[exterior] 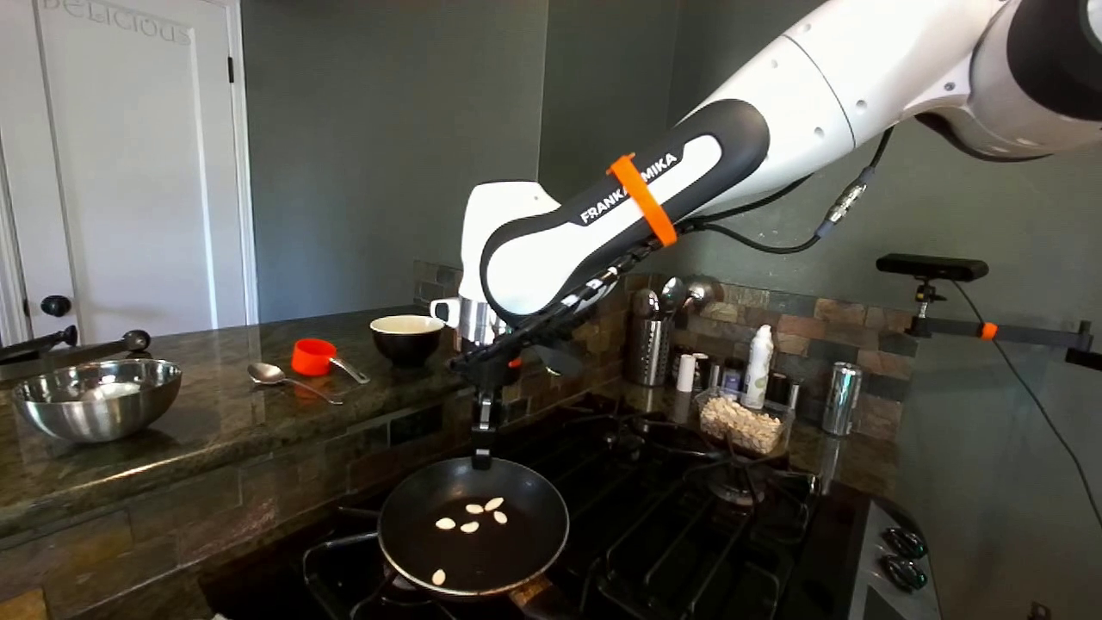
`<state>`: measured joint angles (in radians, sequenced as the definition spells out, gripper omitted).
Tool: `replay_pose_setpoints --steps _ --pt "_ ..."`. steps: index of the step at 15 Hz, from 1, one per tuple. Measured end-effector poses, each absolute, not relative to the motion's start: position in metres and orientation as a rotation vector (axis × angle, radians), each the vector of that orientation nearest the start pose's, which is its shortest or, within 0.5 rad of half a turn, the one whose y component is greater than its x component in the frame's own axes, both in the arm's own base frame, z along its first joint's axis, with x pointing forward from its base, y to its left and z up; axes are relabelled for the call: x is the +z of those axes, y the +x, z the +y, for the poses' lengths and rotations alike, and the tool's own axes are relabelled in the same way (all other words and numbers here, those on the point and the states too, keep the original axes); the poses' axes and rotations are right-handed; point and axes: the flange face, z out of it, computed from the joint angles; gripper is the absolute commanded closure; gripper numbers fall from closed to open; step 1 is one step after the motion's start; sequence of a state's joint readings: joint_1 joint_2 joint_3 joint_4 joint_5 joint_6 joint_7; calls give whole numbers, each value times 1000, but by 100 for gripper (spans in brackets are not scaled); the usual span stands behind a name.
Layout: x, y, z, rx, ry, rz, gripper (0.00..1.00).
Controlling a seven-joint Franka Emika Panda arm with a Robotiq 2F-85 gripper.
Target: Move some contents from the bowl onto the pan, then move the pan backwards
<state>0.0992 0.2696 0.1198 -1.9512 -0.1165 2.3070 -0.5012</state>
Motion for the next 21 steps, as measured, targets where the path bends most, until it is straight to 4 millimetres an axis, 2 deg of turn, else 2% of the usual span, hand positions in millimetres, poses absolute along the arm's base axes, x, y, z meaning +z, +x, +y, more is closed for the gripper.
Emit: replay_pose_setpoints --steps 8,10,11,12,13,14,18,21 --pt "346 615 129 -139 -2999 -1123 98" --pt "345 616 129 -137 -3003 -1110 82" --pt "344 616 129 -135 -3005 -1102 83" --pt "342 617 129 -131 -3008 -1092 74" --pt "339 617 129 -125 -3009 -1084 59" --pt "336 618 129 -119 -3010 -1078 59" --pt "329 621 130 -105 -3014 -1057 30" --pt "334 621 132 -121 -3013 -1060 8"
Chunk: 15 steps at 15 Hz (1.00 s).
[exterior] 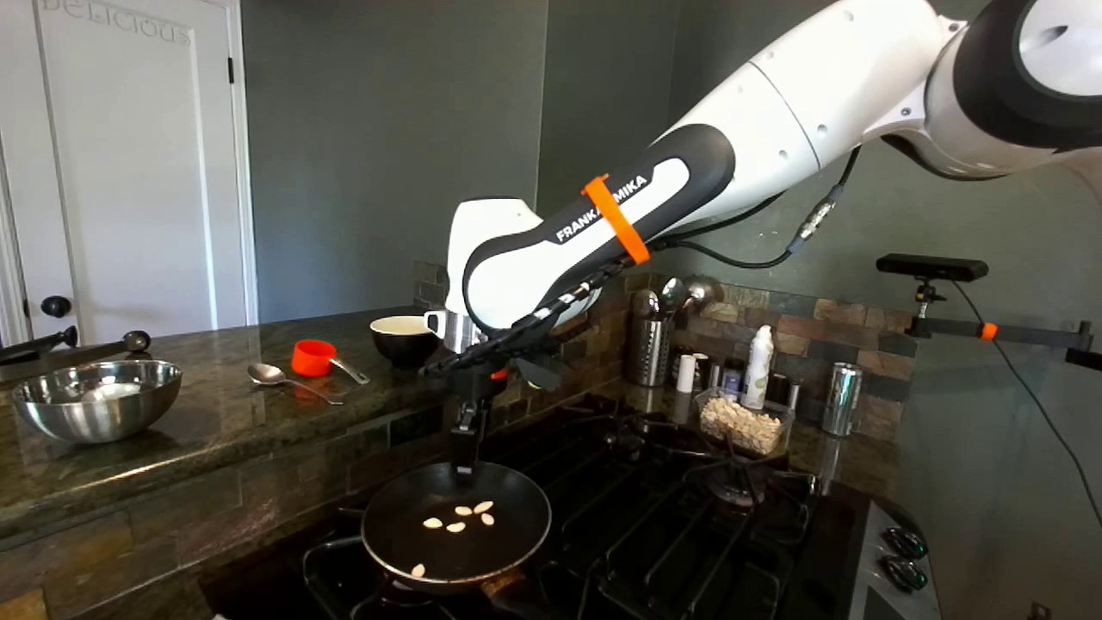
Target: Move some contents from the bowl onto the pan, then move the pan backwards
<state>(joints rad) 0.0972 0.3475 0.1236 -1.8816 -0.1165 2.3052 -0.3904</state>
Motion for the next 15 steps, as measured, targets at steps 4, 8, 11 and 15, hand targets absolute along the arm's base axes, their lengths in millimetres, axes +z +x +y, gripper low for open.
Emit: replay_pose_setpoints --steps 4,8,11,15 --pt "370 616 143 -203 -2996 -1058 0" --pt "421 594 161 -178 -2968 -927 0" --pt "453 573 173 -131 -2964 -783 0" --pt "475 556 181 -83 -3040 -538 0"
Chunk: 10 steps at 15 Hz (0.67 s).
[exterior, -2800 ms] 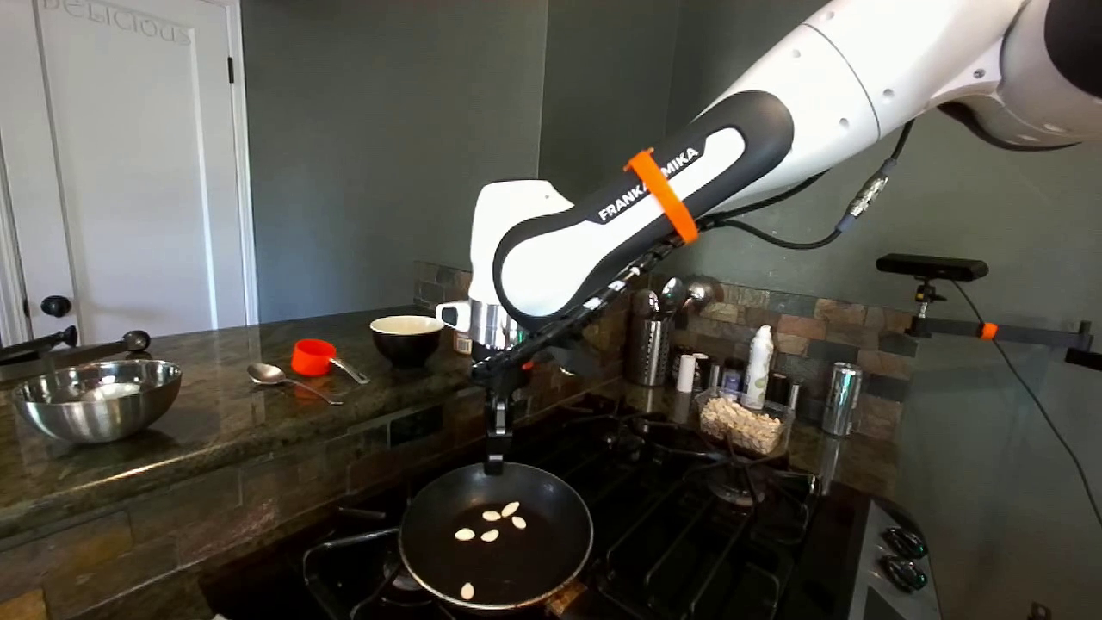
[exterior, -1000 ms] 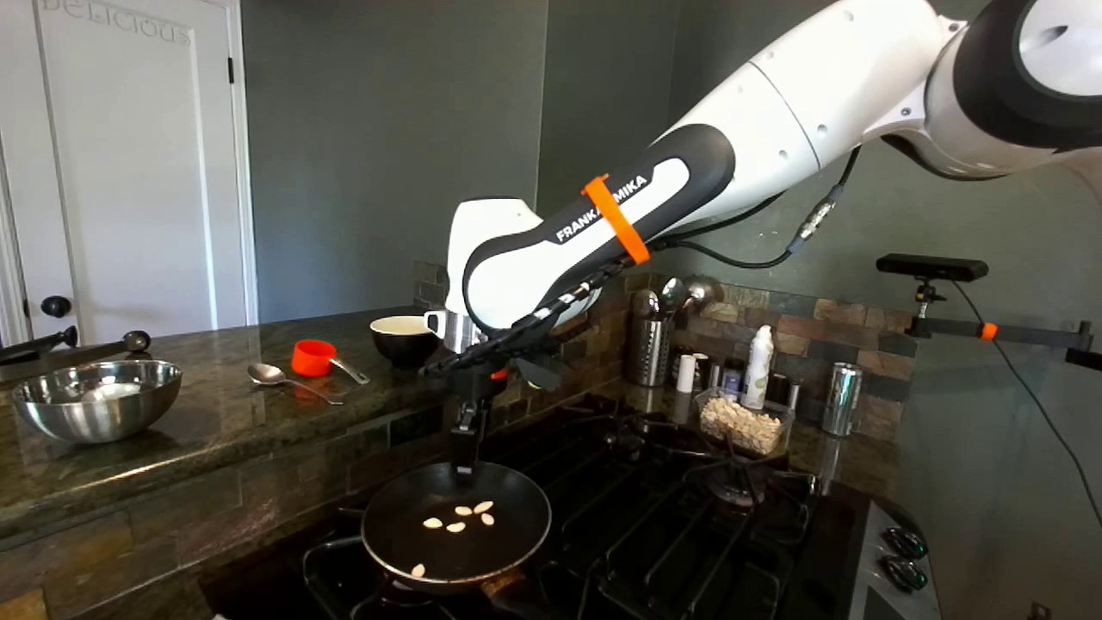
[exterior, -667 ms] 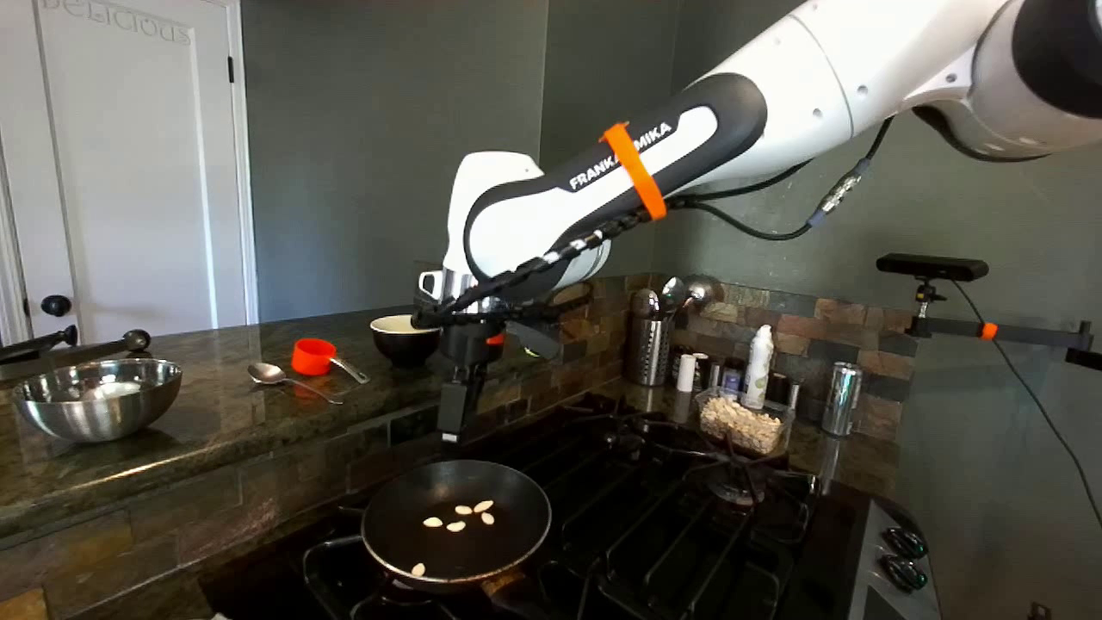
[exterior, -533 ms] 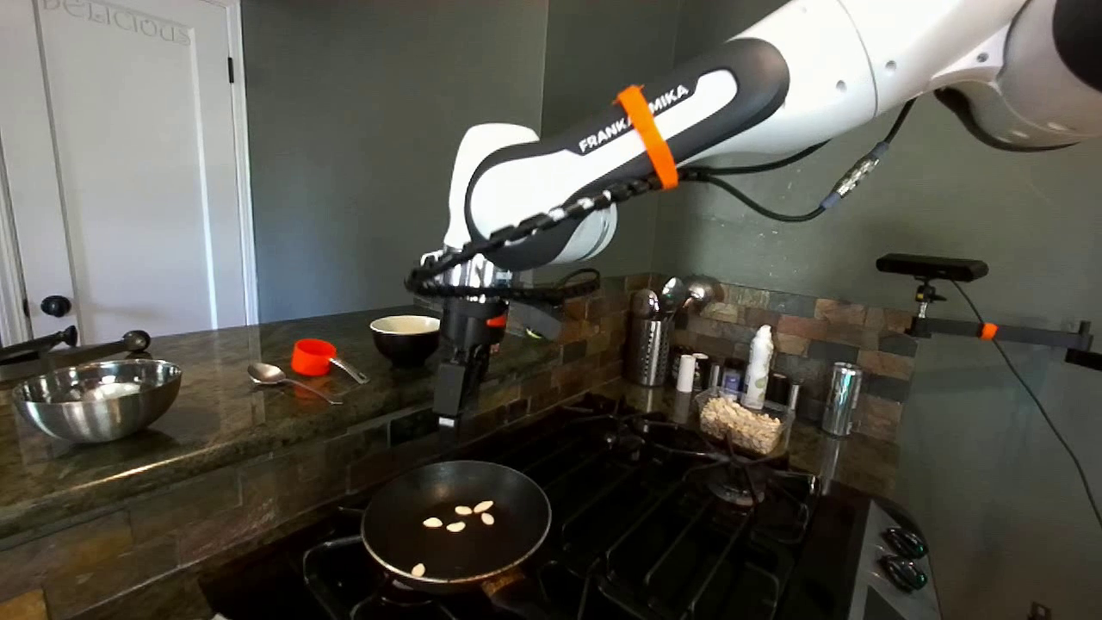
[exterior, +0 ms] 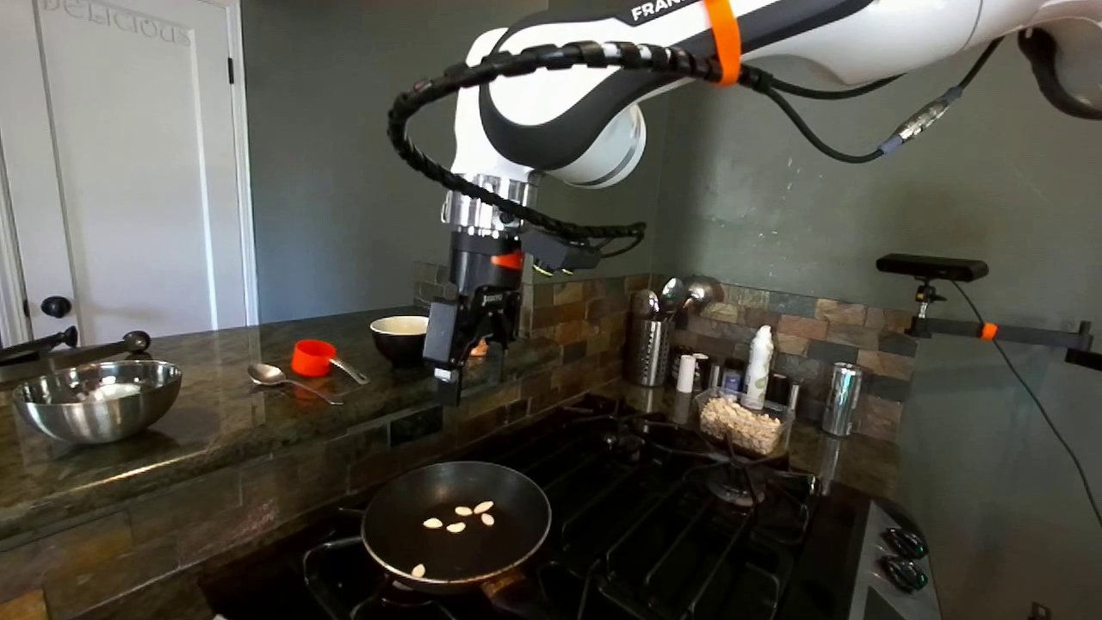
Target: Move some contents from the bowl onto the pan, then move the pan backwards
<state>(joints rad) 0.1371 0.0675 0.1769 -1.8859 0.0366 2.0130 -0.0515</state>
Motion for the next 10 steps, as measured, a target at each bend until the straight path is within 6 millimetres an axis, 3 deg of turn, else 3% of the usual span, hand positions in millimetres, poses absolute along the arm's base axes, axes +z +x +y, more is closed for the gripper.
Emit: replay_pose_setpoints --steps 5,10 --pt "490 551 185 -133 -3108 -341 0" --pt "496 550 192 -151 -3139 -326 0"
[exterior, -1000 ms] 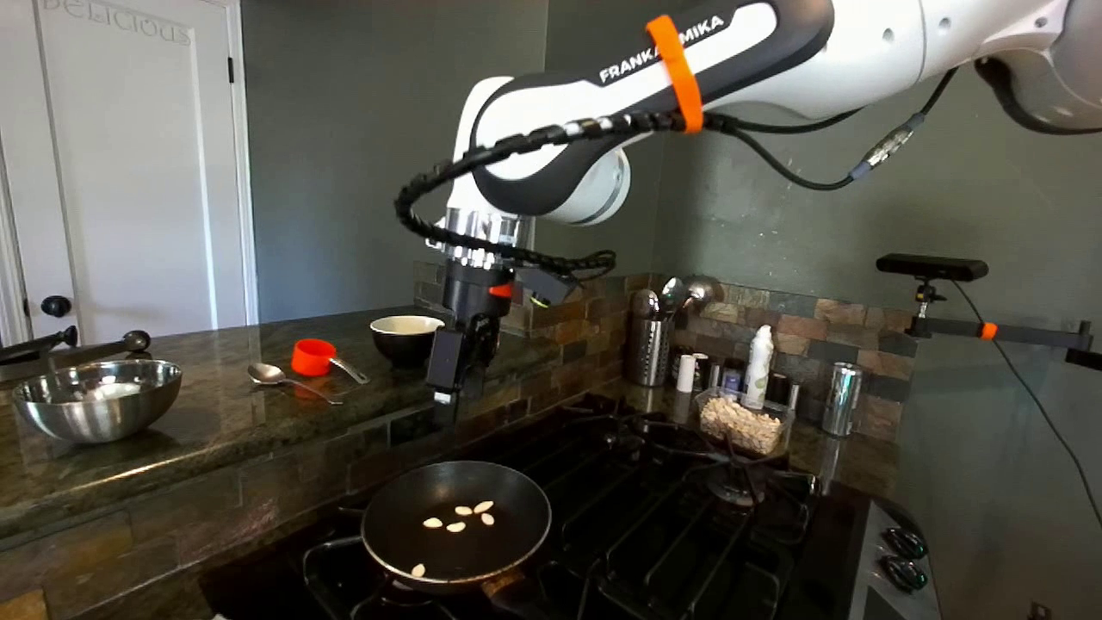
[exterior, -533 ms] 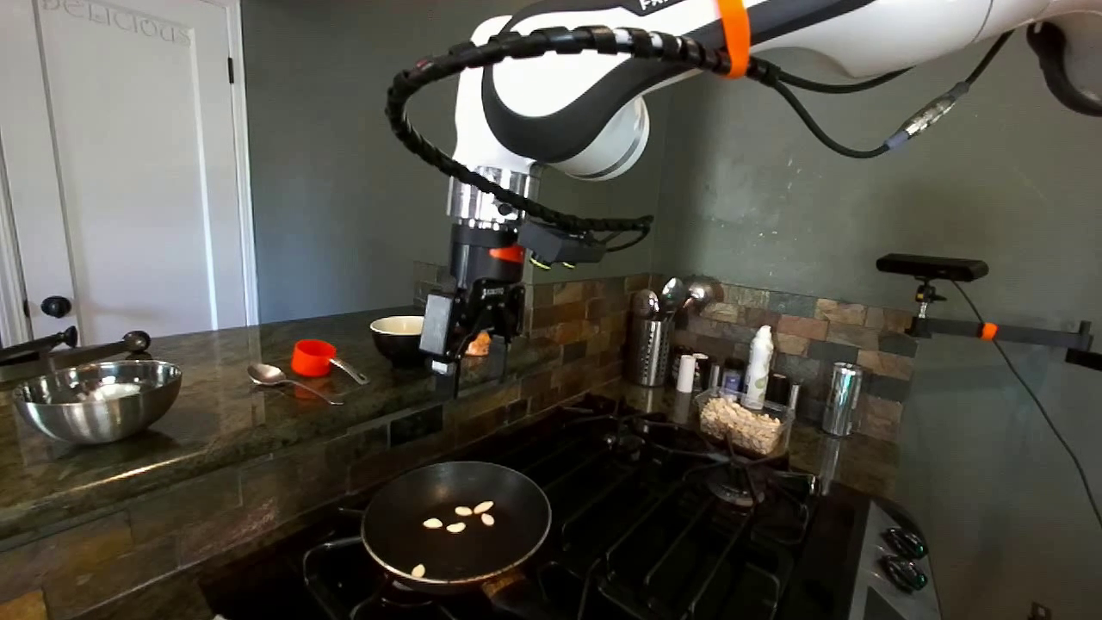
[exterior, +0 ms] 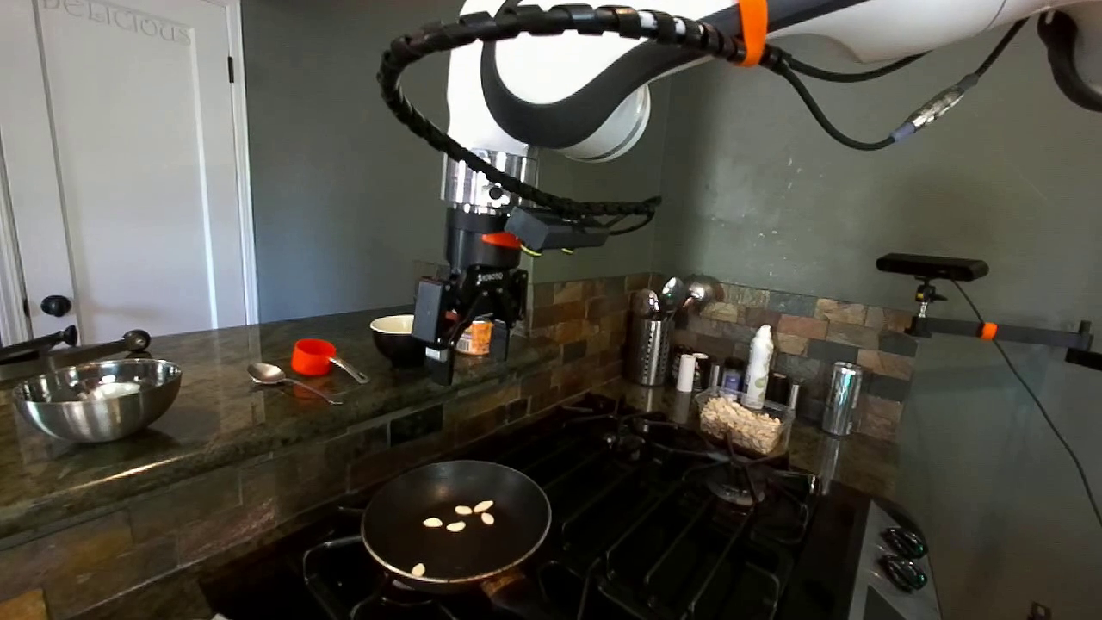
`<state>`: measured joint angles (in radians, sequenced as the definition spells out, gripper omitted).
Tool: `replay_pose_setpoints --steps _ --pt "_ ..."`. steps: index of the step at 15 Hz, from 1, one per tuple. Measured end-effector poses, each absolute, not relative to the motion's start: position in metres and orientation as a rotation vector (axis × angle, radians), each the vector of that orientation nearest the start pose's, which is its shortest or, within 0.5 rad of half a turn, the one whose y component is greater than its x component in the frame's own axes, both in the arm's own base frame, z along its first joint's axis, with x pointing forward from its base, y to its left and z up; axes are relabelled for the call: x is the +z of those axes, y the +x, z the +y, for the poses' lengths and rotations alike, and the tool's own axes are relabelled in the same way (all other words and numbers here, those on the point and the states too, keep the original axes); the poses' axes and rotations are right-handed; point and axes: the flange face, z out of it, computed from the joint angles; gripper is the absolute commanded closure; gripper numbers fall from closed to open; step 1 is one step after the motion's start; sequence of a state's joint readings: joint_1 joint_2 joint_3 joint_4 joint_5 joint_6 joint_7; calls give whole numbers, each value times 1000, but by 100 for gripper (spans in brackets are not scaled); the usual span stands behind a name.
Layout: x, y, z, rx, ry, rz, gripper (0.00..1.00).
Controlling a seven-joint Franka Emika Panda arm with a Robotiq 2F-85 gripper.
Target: Move some contents from the bowl onto the pan, then move the pan backwards
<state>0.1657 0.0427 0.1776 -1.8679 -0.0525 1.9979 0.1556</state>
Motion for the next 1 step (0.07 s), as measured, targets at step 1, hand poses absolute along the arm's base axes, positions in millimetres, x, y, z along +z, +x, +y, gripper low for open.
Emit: replay_pose_setpoints --steps 1 --pt "497 550 192 -152 -3140 -326 0"
